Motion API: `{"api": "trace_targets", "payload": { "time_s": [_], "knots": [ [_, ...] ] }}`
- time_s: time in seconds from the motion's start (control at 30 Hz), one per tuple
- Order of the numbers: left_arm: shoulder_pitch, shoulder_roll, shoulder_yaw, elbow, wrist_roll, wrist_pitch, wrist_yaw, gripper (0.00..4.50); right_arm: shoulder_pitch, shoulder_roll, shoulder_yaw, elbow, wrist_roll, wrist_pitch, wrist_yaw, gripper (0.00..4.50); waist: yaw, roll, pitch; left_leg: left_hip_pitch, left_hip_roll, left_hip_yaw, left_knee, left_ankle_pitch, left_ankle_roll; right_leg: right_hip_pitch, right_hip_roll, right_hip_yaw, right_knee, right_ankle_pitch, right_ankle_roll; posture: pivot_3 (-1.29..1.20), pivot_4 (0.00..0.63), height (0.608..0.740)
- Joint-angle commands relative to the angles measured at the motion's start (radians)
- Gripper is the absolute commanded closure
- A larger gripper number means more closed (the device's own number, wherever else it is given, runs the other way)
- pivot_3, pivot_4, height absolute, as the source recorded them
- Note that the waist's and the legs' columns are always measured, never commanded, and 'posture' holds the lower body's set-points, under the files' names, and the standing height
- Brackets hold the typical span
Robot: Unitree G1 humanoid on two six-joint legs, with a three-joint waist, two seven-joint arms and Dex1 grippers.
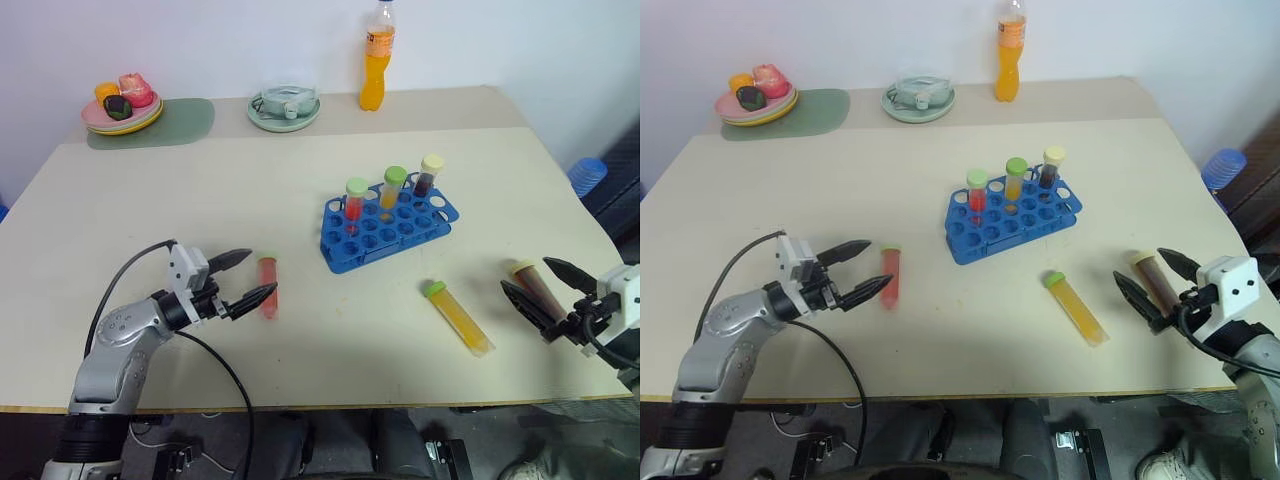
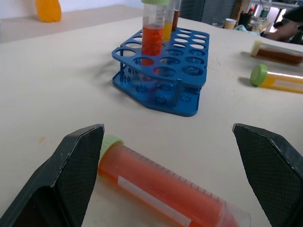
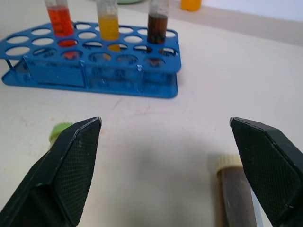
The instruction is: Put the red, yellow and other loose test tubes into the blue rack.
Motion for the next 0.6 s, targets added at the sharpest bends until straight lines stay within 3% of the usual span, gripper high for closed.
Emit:
{"api": "trace_targets", "payload": {
  "time_s": [0.03, 0.47, 0.6],
  "knots": [
    [0.003, 0.009, 0.02, -0.027, -0.015, -0.004, -0.005, 0.04, -0.015, -0.017, -0.017, -0.05, 0.02, 0.015, -0.014, 0.0, 0.0, 0.0, 0.0, 0.0, 0.0, 0.0, 0.0, 0.0, 0.0, 0.0, 0.0, 0.0, 0.0, 0.0, 0.0, 0.0, 0.15, 0.74],
    [-0.022, -0.002, 0.013, -0.012, -0.027, 0.0, -0.022, 0.04, -0.054, -0.009, 0.012, -0.094, 0.015, 0.058, -0.038, 0.0, 0.0, 0.0, 0.0, 0.0, 0.0, 0.0, 0.0, 0.0, 0.0, 0.0, 0.0, 0.0, 0.0, 0.0, 0.0, 0.0, 0.15, 0.74],
    [-0.037, 0.01, -0.003, 0.021, -0.025, -0.038, -0.097, 0.04, -0.067, -0.003, 0.031, -0.111, 0.021, 0.079, -0.055, 0.0, -0.001, 0.0, 0.0, 0.0, 0.0, 0.0, 0.0, 0.0, 0.0, 0.0, 0.0, 0.0, 0.0, 0.0, 0.0, 0.0, 0.15, 0.74]
  ]
}}
